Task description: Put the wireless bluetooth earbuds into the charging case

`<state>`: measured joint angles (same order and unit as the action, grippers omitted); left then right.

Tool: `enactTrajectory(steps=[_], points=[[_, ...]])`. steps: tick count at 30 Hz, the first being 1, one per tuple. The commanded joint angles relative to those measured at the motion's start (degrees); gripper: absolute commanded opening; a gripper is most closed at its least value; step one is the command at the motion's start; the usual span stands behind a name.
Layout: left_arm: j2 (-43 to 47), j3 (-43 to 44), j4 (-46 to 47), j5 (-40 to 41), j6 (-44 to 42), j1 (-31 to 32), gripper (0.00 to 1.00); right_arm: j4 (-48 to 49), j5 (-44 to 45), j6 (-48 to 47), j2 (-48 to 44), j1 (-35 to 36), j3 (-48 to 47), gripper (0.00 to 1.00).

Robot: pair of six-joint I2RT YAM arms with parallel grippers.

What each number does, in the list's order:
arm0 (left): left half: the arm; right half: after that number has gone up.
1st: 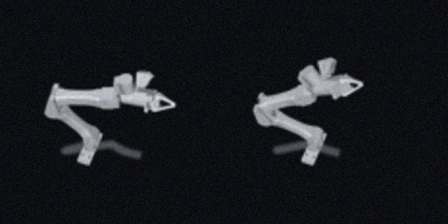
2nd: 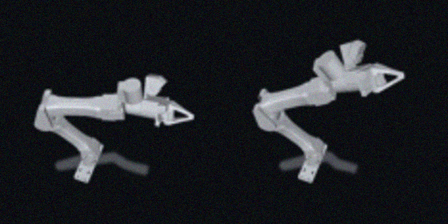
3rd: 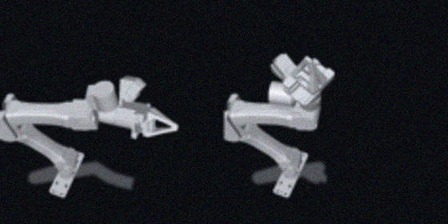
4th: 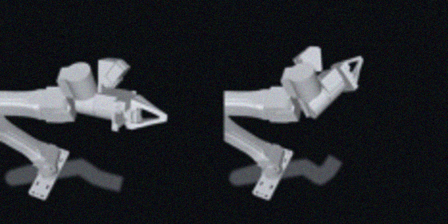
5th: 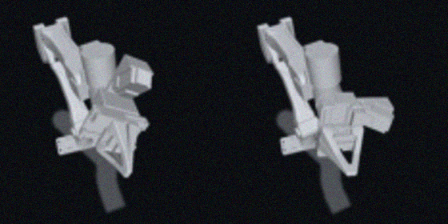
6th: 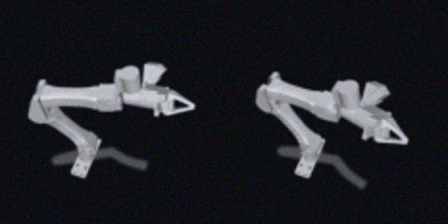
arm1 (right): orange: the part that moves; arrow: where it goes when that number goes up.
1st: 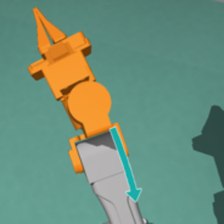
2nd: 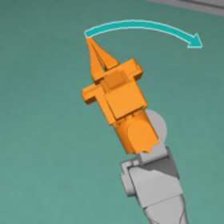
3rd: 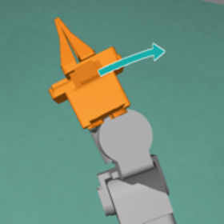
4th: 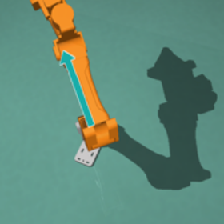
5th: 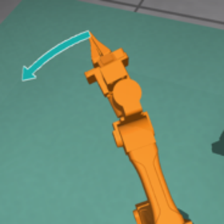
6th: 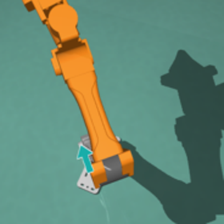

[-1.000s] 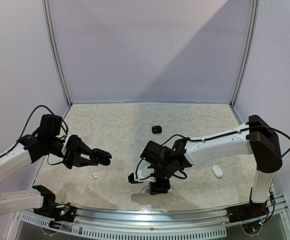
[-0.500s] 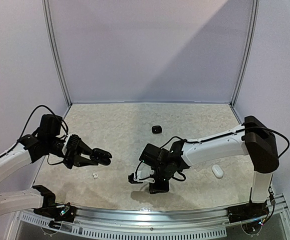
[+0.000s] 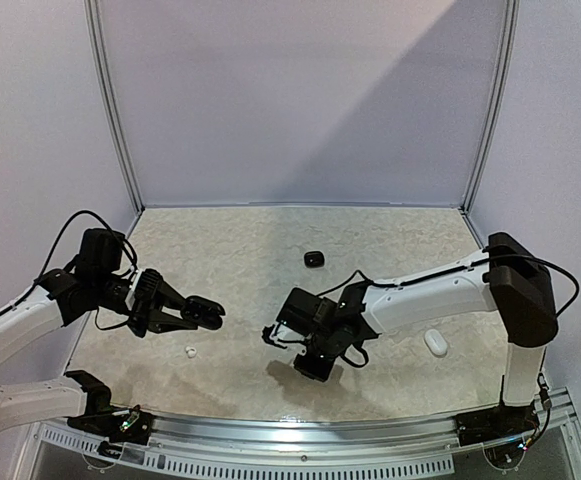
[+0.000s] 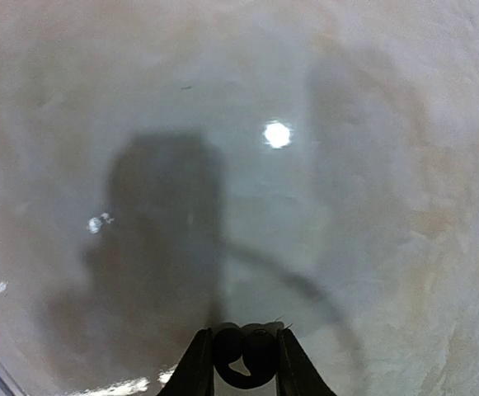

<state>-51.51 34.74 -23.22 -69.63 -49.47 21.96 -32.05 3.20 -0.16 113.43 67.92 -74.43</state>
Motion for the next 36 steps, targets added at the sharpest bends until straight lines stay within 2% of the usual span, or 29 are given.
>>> enactTrajectory(steps=[1, 5, 10, 14, 21, 24, 28, 36], points=[[-0.53, 0.23, 0.94, 0.32, 0.35, -0.16, 0.00, -0.60, 10.64, 18.30, 0.94, -3.06, 2.38, 0.23], [-0.27, 0.07, 1.04, 0.43, 0.48, -0.11, 0.00, -0.35, 13.97, 34.03, -0.11, -4.76, 4.78, 0.23], [-0.01, -0.09, 1.28, 0.35, 0.93, -0.06, 0.00, -1.47, 14.96, 46.15, 1.45, -5.11, 3.35, 0.25], [-0.02, -0.03, 1.30, 0.64, 0.91, -0.07, 0.00, -0.03, 14.67, 50.65, 2.84, -5.10, 2.60, 0.30], [-0.14, 0.02, 1.90, 0.68, 1.41, -0.07, 0.00, -0.63, 14.03, 50.82, 1.42, -5.21, 1.40, 0.50], [-0.30, -0.02, 2.49, 0.67, 1.48, -0.02, 0.00, -1.15, 14.26, 48.66, 0.33, -5.24, 0.69, 0.54], [-0.18, -0.11, 2.31, 1.07, 1.69, -0.07, 0.00, -1.00, 14.83, 40.61, -2.44, -5.74, -0.32, 0.55], [0.07, -0.09, 2.42, 1.33, 2.19, -0.06, 0.00, -1.14, 4.26, 1.96, -8.55, -5.84, 0.52, 0.43]])
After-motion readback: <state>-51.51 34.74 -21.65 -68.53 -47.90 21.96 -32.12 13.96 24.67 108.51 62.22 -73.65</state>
